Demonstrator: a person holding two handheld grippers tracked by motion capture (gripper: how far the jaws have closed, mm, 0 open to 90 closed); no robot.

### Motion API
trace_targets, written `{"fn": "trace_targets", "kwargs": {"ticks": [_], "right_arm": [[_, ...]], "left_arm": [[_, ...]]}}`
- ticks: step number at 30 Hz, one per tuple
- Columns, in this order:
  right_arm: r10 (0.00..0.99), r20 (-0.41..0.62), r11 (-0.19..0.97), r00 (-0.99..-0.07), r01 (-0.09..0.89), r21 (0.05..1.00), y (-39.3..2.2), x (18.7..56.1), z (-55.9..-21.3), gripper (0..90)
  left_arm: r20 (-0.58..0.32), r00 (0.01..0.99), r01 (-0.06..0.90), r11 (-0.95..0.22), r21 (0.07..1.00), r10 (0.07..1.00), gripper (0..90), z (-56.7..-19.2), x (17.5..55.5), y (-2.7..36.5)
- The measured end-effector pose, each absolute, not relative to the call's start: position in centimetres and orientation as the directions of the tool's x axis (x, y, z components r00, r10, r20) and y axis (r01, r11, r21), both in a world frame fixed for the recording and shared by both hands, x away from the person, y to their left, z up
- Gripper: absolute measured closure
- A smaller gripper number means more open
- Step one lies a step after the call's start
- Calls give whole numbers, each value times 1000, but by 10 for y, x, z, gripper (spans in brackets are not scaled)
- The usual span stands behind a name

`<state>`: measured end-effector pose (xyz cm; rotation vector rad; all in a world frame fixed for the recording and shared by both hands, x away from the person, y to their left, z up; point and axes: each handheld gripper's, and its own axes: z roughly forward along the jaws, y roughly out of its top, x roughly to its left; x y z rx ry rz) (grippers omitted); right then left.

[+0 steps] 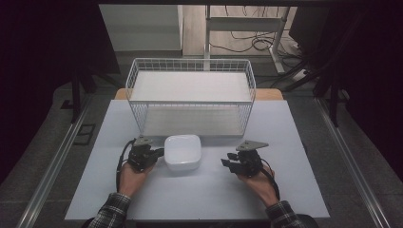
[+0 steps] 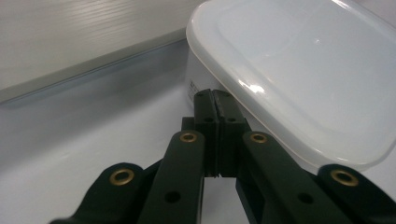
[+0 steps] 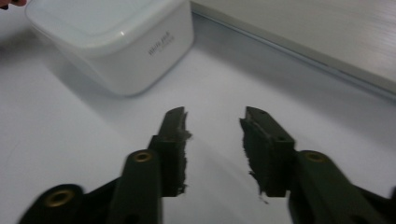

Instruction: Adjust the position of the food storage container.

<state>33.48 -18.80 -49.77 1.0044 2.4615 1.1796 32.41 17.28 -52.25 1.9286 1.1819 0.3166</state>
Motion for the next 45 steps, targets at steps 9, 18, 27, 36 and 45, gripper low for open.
{"fn": "trace_targets", "kwargs": {"ticks": [9,18,27,36,45], "right_arm": [[669,27,486,-742,465,740,-159,365,-501,885],[683,26,475,-730,471,743,-137,386,-510,889],[683,27,479,-730,475,738,-139,386,-513,888],[688,29,473,-725,478,740,-145,384,-510,882],[672,35,474,-740,467,746,-143,388,-510,883]], "left_arm": [[-249,562,623,-205,755,789,896,-524,340,156],[-256,549,619,-182,764,796,896,-528,363,152],[-248,554,624,-200,755,795,896,-524,350,149],[-213,563,610,-228,759,799,896,-521,349,143],[-210,559,610,-226,759,802,896,-524,353,141]]}}
